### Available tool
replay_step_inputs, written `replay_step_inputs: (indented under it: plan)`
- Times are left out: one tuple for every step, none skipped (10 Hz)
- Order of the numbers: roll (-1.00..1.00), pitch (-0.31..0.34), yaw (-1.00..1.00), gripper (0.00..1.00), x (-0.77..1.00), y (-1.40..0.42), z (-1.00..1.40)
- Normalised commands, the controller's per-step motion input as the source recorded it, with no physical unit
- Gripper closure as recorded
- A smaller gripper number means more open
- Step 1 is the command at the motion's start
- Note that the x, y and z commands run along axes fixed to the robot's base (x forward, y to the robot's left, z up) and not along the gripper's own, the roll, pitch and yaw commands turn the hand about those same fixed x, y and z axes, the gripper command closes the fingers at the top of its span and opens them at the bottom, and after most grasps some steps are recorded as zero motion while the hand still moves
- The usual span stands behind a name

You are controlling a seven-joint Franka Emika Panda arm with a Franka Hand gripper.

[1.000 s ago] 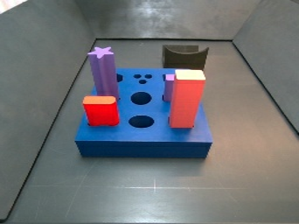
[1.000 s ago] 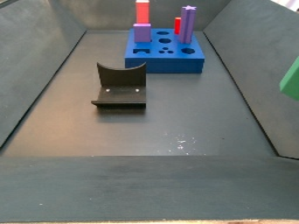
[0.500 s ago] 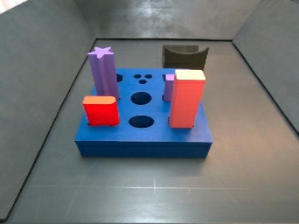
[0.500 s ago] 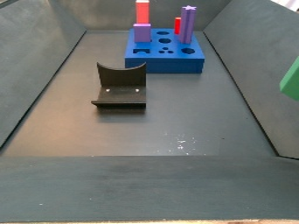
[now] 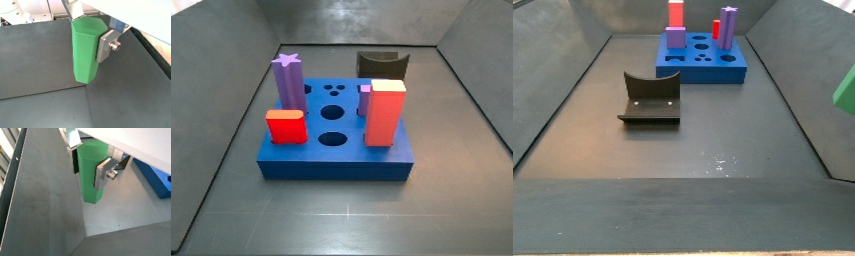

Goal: Pick up the hexagon object. Move up. Move to above the board. Insert the hexagon object.
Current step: Move to above the board.

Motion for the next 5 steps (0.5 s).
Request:
replay_step_inputs:
  plan:
    - [0.06, 0.079, 0.01, 1.0, -0.37, 0.0, 0.02]
    - [0.06, 0.079, 0.01, 1.0, -0.37, 0.0, 0.02]
    - [0.06, 0.079, 0.01, 1.0, -0.37, 0.0, 0.02]
    - [0.06, 0.079, 0.01, 1.0, -0.37, 0.0, 0.02]
    - [0.06, 0.079, 0.01, 1.0, -0.37, 0.0, 0.02]
